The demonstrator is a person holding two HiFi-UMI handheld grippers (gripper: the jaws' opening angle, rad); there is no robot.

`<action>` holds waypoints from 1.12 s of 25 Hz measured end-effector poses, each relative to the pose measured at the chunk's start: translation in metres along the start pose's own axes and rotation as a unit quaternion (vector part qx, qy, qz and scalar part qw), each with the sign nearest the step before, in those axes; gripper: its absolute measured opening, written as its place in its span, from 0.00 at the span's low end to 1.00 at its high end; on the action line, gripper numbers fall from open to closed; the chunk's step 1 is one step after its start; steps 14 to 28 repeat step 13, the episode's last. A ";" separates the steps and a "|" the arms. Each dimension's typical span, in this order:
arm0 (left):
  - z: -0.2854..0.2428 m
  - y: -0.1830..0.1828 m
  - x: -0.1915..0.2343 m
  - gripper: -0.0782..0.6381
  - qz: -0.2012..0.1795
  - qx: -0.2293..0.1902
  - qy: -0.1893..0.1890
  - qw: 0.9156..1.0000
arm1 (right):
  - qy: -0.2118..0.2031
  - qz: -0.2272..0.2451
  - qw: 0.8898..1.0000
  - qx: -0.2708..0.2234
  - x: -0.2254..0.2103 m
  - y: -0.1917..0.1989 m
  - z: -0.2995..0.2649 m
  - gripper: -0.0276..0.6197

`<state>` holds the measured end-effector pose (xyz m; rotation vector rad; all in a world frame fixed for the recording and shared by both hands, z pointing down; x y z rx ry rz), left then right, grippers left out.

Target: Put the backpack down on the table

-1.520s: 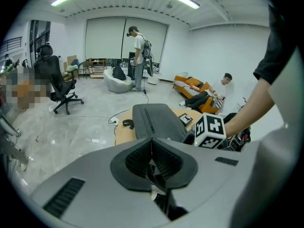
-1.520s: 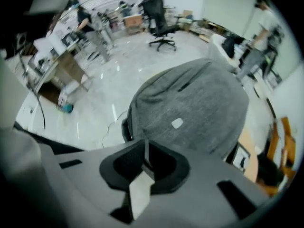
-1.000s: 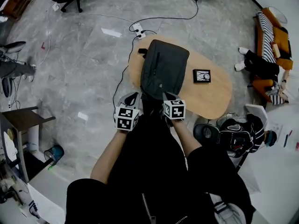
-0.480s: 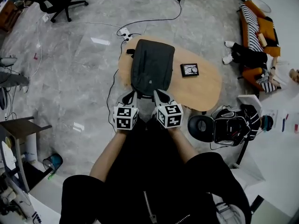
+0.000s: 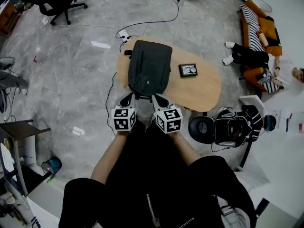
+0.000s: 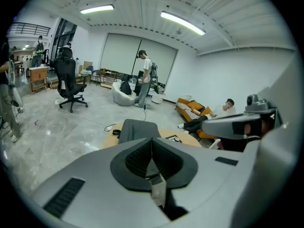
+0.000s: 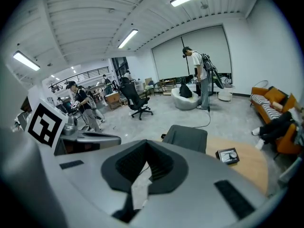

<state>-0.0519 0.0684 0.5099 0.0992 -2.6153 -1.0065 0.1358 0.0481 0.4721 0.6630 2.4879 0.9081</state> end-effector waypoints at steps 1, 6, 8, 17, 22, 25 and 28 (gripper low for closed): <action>-0.001 0.000 -0.002 0.13 0.001 0.000 0.001 1.000 | 0.001 0.001 1.000 0.000 -0.001 0.002 0.002 0.06; -0.005 -0.006 -0.011 0.13 -0.006 0.000 0.007 1.000 | 0.004 -0.003 1.000 -0.006 -0.010 0.001 0.009 0.06; -0.006 -0.010 -0.014 0.13 -0.010 0.000 0.008 1.000 | 0.006 -0.006 1.000 -0.007 -0.013 -0.001 0.011 0.06; -0.011 -0.016 -0.019 0.13 -0.012 0.001 0.008 1.000 | 0.009 -0.007 1.000 -0.005 -0.021 -0.002 0.014 0.06; -0.011 -0.016 -0.019 0.13 -0.012 0.001 0.008 1.000 | 0.009 -0.007 1.000 -0.005 -0.021 -0.002 0.014 0.06; -0.011 -0.016 -0.019 0.13 -0.012 0.001 0.008 1.000 | 0.009 -0.007 1.000 -0.005 -0.021 -0.002 0.014 0.06; -0.011 -0.016 -0.019 0.13 -0.012 0.001 0.008 1.000 | 0.009 -0.007 1.000 -0.005 -0.021 -0.002 0.014 0.06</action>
Point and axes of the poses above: the fingertips, and each gripper's own axes: z backward along the fingers, x to its left, y out of its underside, the point moved 10 cm from there along z, backward along the fingers, and after that the axes turned 10 degrees about x, right-handed, at the moved point
